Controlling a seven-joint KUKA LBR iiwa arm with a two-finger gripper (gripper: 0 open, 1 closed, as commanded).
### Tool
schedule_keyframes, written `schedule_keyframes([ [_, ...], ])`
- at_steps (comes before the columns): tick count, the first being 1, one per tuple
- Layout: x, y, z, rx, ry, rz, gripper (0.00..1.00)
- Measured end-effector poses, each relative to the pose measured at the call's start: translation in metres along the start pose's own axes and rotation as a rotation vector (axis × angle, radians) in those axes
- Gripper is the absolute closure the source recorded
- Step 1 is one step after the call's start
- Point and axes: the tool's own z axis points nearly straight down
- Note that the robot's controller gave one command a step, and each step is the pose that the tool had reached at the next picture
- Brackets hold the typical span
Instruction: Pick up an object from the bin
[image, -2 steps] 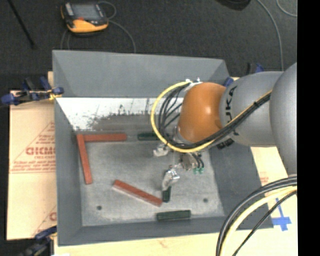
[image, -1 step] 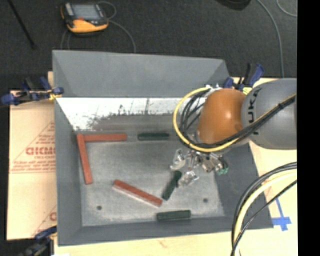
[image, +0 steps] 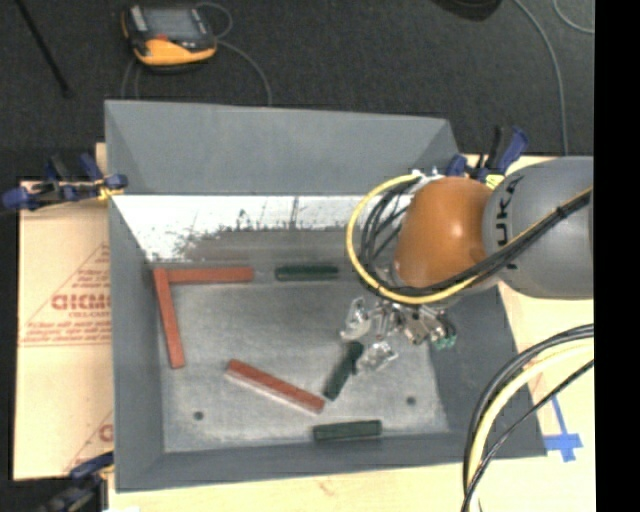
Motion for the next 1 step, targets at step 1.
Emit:
schedule_keyframes([
  [1,-0.0030,-0.0130,-0.1725,0.014,-0.020,-0.058,1.00],
])
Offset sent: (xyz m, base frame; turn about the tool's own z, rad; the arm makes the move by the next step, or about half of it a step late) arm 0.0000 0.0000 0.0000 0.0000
